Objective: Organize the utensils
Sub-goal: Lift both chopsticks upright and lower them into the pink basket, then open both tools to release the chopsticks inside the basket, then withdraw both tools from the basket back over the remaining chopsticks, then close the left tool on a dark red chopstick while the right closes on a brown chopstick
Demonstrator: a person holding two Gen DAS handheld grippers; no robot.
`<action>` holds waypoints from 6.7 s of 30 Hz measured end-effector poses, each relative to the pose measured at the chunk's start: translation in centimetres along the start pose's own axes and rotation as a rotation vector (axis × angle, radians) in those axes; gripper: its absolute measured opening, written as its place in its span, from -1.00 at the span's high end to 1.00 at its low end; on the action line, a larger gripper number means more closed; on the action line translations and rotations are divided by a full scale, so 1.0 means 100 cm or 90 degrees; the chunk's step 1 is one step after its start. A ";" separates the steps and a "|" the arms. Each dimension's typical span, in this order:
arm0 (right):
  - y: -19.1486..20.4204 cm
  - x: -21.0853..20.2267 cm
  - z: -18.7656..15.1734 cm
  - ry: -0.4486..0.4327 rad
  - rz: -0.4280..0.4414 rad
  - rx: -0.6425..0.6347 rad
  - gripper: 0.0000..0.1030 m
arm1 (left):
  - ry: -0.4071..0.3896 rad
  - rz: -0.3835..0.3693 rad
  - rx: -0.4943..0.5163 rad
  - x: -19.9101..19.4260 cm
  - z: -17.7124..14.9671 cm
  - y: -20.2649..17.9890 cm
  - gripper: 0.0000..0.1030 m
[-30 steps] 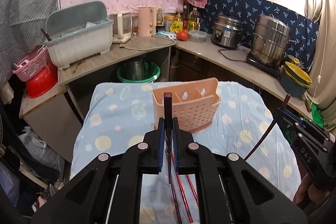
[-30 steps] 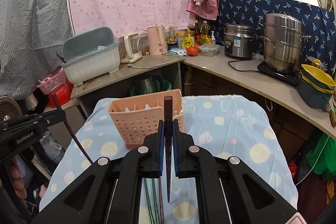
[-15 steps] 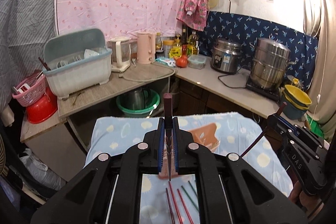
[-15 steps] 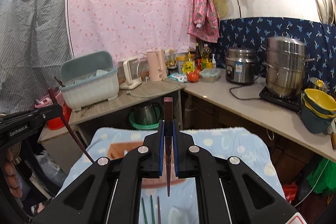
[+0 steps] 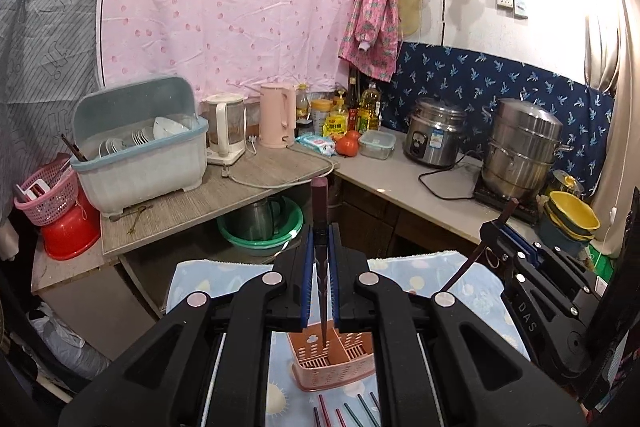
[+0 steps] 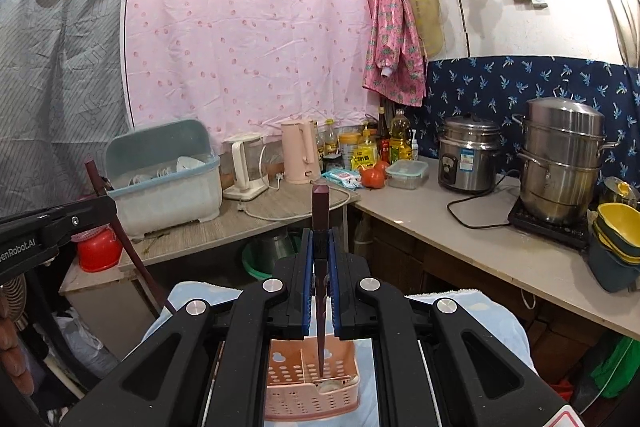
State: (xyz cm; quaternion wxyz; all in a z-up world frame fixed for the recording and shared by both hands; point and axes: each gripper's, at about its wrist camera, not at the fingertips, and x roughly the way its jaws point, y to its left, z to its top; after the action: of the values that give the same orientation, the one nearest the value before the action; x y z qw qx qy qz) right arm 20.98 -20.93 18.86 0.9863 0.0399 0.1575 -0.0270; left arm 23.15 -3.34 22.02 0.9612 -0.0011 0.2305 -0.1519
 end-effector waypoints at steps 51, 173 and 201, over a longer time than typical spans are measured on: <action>0.002 -0.015 -0.060 0.068 -0.020 0.018 0.12 | 0.096 0.061 -0.024 0.018 -0.068 0.019 0.20; -0.004 -0.109 -0.307 0.433 -0.029 0.033 0.50 | 0.362 0.082 0.013 -0.025 -0.342 -0.009 -0.07; 0.000 -0.101 -0.310 0.436 -0.008 0.029 0.85 | 0.334 0.047 0.009 -0.034 -0.344 0.003 0.54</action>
State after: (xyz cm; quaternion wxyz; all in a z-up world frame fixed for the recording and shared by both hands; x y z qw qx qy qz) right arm 1.82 -17.77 -7.38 0.8750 0.0677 0.4789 -0.0220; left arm 5.11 0.27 -7.19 0.8735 0.0537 0.4704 -0.1135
